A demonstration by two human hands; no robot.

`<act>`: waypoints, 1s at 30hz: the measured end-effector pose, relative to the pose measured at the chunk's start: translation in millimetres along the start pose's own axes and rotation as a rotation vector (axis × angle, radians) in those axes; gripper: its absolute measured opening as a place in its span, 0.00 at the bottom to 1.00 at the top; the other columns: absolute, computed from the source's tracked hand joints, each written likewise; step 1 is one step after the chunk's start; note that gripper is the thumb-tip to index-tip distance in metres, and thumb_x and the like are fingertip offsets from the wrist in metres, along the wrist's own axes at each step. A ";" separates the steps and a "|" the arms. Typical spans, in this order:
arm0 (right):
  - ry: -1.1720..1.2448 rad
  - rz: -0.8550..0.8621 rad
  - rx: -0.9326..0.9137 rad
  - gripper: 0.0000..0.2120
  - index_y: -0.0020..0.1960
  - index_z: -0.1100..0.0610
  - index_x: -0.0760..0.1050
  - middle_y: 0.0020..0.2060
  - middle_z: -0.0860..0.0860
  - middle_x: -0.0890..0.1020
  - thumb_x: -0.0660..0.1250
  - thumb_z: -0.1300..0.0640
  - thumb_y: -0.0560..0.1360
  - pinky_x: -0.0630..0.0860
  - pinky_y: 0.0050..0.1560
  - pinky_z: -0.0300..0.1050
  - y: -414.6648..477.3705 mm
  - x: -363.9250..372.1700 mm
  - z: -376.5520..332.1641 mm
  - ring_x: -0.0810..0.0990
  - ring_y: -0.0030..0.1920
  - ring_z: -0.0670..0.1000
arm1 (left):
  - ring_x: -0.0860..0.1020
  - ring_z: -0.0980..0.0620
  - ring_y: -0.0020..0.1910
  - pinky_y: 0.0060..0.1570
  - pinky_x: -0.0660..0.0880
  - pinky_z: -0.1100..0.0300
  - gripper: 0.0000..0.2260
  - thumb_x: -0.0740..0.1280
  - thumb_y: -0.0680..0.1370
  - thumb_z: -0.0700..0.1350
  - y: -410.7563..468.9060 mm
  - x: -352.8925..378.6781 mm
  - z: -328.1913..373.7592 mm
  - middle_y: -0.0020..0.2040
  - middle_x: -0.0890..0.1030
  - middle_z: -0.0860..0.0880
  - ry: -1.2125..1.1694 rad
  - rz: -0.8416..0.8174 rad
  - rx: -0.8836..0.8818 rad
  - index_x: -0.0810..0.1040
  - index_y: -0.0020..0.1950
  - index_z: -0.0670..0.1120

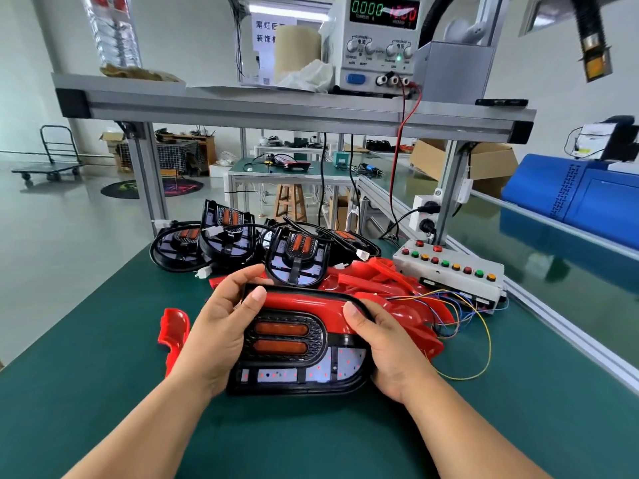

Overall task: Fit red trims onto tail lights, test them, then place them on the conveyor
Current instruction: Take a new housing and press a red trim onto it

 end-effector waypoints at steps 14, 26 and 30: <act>-0.036 0.028 -0.137 0.10 0.45 0.55 0.84 0.46 0.57 0.86 0.74 0.52 0.66 0.81 0.45 0.44 -2.9 -1.0 -10.3 0.85 0.45 0.54 | 0.83 0.32 0.46 0.39 0.81 0.42 0.12 0.59 0.81 0.49 -2.8 8.3 -15.9 0.49 0.83 0.33 0.025 -0.081 -0.165 0.73 0.60 0.44; -0.039 0.026 -0.147 0.13 0.49 0.56 0.80 0.47 0.52 0.87 0.73 0.51 0.68 0.79 0.44 0.36 -6.2 2.1 -12.5 0.85 0.47 0.49 | 0.84 0.33 0.44 0.37 0.81 0.43 0.11 0.59 0.83 0.48 -1.0 5.3 -16.6 0.48 0.84 0.33 0.043 -0.004 -0.169 0.75 0.57 0.43; -0.047 0.046 -0.113 0.17 0.52 0.58 0.79 0.47 0.53 0.87 0.74 0.51 0.67 0.79 0.43 0.36 -4.4 -0.2 -9.3 0.86 0.47 0.50 | 0.84 0.33 0.44 0.36 0.81 0.43 0.10 0.59 0.83 0.48 -0.2 3.2 -20.7 0.48 0.84 0.33 0.045 0.009 -0.177 0.77 0.55 0.45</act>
Point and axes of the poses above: each hand's wrist, its own y-axis towards the middle knuckle, its own x-axis out of the palm, z = x × y, the point moved 7 cm from there along y, towards the middle knuckle
